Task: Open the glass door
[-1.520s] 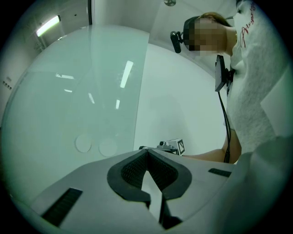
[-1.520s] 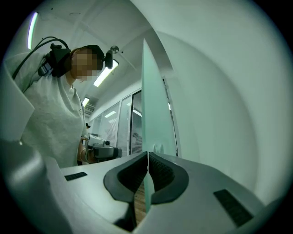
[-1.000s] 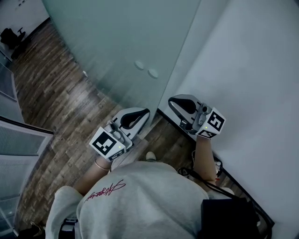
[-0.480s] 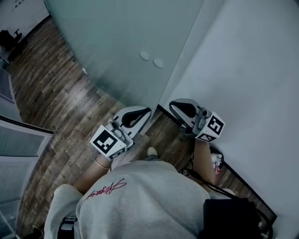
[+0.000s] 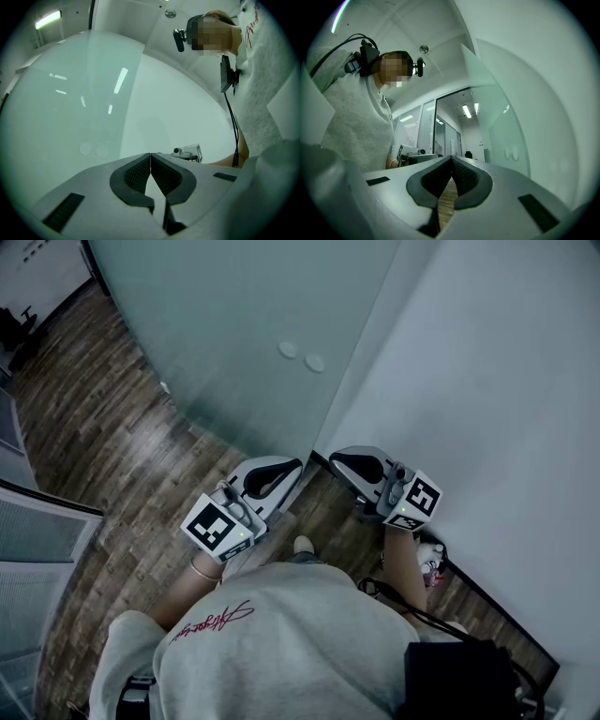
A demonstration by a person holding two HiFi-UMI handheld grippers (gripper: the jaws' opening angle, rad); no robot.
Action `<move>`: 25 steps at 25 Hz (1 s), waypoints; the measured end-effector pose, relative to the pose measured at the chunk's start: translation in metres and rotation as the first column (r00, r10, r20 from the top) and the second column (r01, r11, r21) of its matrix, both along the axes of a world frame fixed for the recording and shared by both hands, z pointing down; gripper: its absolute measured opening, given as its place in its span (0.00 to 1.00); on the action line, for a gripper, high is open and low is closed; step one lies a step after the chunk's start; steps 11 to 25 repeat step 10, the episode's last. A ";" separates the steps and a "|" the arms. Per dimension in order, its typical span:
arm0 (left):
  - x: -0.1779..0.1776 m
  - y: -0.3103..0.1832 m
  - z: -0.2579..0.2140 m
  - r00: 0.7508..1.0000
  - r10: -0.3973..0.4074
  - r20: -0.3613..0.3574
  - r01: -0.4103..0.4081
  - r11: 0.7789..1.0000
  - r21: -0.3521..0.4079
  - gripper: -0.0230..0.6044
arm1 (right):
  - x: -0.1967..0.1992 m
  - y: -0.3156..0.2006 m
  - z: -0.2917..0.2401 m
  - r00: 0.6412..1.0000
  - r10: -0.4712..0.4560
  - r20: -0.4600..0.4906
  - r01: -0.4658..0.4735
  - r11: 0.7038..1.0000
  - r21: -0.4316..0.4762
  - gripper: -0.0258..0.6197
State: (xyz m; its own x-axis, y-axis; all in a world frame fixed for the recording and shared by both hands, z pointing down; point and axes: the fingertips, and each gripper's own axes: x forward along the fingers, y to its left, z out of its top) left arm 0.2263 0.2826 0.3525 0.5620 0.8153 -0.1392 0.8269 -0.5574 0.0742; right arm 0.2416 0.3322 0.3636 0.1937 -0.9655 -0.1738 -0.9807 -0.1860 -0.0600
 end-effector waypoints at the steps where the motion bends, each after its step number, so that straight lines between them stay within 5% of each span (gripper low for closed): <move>1: 0.001 0.001 -0.002 1.000 0.002 0.000 -0.002 1.000 -0.002 0.06 | 0.001 0.000 -0.002 1.000 0.000 -0.001 0.000 1.000 0.000 0.07; 25: 0.007 0.009 0.006 1.000 0.011 0.004 -0.011 1.000 -0.004 0.06 | 0.006 0.007 0.009 1.000 0.011 0.007 -0.011 1.000 -0.007 0.07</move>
